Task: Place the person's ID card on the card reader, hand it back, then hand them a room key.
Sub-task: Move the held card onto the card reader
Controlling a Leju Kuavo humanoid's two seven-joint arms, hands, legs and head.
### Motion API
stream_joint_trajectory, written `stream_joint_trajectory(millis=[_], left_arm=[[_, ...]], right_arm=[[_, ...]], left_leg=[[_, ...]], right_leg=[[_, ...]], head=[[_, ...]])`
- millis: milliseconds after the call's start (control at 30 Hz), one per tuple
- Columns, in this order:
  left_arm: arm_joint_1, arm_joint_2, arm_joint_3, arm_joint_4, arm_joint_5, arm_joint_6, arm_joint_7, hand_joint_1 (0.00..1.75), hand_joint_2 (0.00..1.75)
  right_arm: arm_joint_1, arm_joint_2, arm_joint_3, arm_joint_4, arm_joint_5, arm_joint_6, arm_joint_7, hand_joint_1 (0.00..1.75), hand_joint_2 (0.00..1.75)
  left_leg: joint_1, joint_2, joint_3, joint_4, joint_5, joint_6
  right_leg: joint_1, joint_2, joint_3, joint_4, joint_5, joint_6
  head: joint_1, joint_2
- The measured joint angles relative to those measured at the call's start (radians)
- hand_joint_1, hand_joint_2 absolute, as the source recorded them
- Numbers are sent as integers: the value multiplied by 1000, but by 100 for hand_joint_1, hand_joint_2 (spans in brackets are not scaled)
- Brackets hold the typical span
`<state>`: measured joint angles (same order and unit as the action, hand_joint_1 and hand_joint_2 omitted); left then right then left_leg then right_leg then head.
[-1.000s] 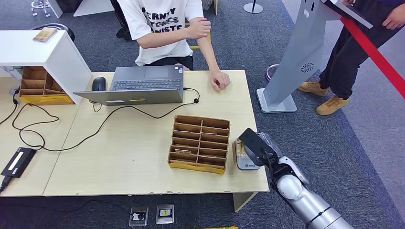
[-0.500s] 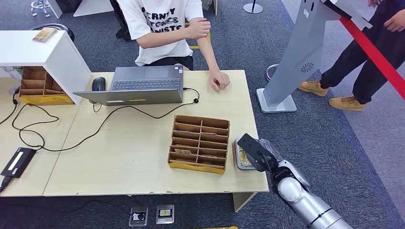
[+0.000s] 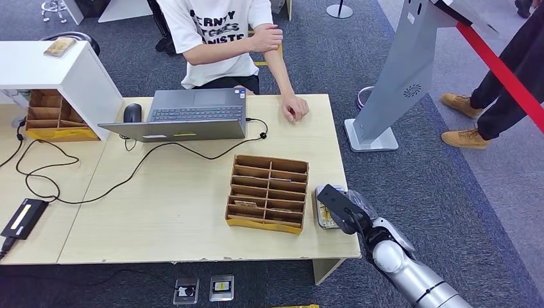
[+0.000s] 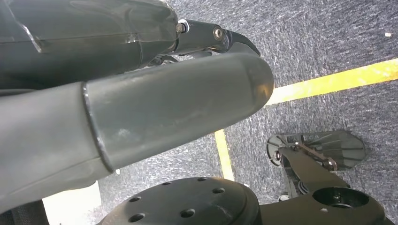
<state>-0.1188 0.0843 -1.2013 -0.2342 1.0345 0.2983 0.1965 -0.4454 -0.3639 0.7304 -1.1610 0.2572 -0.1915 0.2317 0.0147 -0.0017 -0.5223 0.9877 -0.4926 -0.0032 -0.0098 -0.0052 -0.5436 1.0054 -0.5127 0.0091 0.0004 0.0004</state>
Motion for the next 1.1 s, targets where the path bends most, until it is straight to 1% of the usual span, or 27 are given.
stream_joint_trajectory(millis=[200,433,733,967,1100], left_arm=[[0,0,0,0,5,2,0,0,0],[0,0,0,0,5,-3,-10,0,0],[0,0,0,0,2,-11,-11,0,0],[0,0,0,0,2,-8,-11,0,0],[0,0,0,0,2,-4,-11,0,0]], right_arm=[[0,2,0,7,-5,-5,-11,175,175],[10,4,0,9,-13,-29,-6,175,175],[15,9,10,9,-14,-33,-4,175,175],[15,14,14,8,-18,-35,-28,175,175],[16,13,14,-9,-14,-48,-19,175,175]], left_leg=[[0,0,0,0,0,0],[0,0,0,0,0,0],[0,0,0,0,0,0],[0,0,0,0,0,0],[0,0,0,0,0,0]], right_leg=[[0,0,0,0,0,0],[0,0,0,0,0,0],[0,0,0,0,0,0],[0,0,0,0,0,0],[0,0,0,0,0,0]], head=[[0,0],[0,0],[0,0],[0,0],[0,0]])
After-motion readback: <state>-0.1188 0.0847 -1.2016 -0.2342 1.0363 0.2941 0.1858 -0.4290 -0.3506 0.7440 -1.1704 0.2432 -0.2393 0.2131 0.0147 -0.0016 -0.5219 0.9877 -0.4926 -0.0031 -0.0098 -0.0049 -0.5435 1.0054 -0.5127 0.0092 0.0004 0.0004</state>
